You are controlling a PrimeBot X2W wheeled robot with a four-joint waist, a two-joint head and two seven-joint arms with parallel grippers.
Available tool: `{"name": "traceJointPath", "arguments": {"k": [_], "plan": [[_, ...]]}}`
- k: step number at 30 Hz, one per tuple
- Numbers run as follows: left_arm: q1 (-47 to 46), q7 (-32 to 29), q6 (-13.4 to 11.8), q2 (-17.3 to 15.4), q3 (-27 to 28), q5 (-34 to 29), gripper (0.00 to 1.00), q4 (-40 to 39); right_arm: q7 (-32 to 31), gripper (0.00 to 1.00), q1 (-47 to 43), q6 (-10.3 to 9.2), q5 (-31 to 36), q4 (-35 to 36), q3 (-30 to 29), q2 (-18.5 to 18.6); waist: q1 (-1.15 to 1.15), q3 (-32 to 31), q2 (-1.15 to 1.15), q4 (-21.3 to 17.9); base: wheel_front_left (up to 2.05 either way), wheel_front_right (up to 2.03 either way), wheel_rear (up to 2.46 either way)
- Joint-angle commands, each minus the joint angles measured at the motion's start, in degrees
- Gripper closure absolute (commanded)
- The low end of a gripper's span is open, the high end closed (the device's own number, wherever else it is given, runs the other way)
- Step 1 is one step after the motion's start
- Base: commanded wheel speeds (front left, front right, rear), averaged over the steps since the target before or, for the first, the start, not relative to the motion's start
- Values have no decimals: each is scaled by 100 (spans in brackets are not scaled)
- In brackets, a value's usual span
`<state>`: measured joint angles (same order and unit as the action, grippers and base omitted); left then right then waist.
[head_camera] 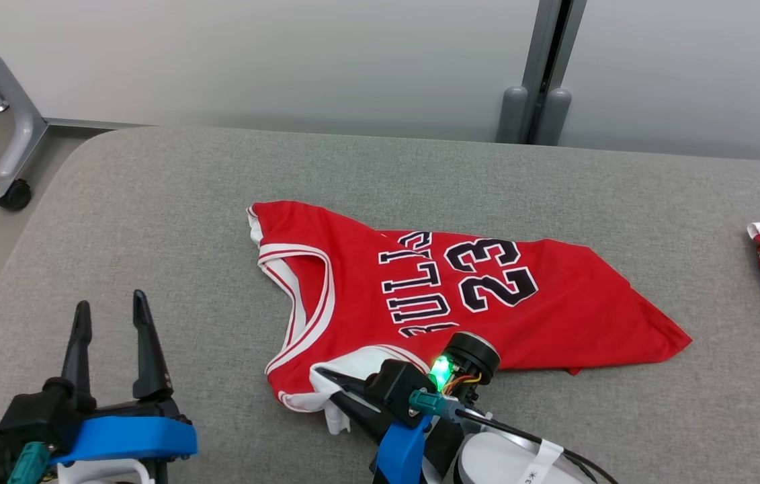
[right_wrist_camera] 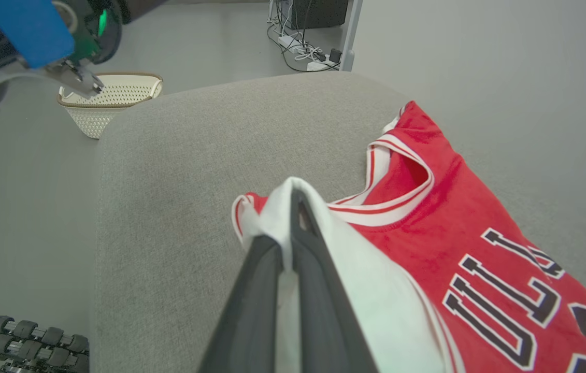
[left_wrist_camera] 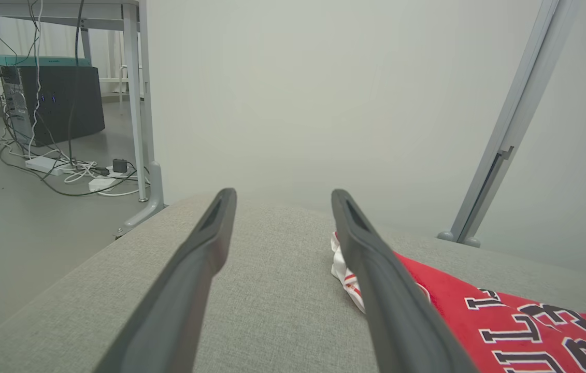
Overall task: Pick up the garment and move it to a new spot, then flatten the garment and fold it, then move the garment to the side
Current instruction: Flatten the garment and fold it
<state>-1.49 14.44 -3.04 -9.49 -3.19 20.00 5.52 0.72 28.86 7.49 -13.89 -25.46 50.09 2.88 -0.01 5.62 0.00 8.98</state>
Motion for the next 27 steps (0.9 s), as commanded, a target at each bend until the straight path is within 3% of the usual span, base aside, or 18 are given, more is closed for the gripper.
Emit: {"name": "traceJointPath", "arguments": {"k": [1,2,8,13,22,27], "plan": [[-64,-2,17,7,-57,-30,0,19,-15,61,-27,1,32,-70,-3,3,1,7,0,-1,0,0,0],[-83,-10,41,19,-92,-41,0,37,0,0,-29,1,71,-89,13,3,1,13,0,-5,0,0,0],[-114,1,107,159,-376,-82,0,165,83,0,-149,1,-13,-82,128,4,1,16,0,-112,0,0,0],[-181,0,156,275,-591,-80,0,308,386,0,-364,0,48,13,-177,6,1,-29,0,-276,0,0,0],[-180,-104,247,290,-781,-47,0,775,864,0,-998,1,768,334,-2105,4,1,-130,0,-586,0,0,0],[-168,-819,429,153,-1016,9,0,1240,876,0,-1441,1,1125,786,-3174,3,1,-120,0,-707,0,0,0]]}}
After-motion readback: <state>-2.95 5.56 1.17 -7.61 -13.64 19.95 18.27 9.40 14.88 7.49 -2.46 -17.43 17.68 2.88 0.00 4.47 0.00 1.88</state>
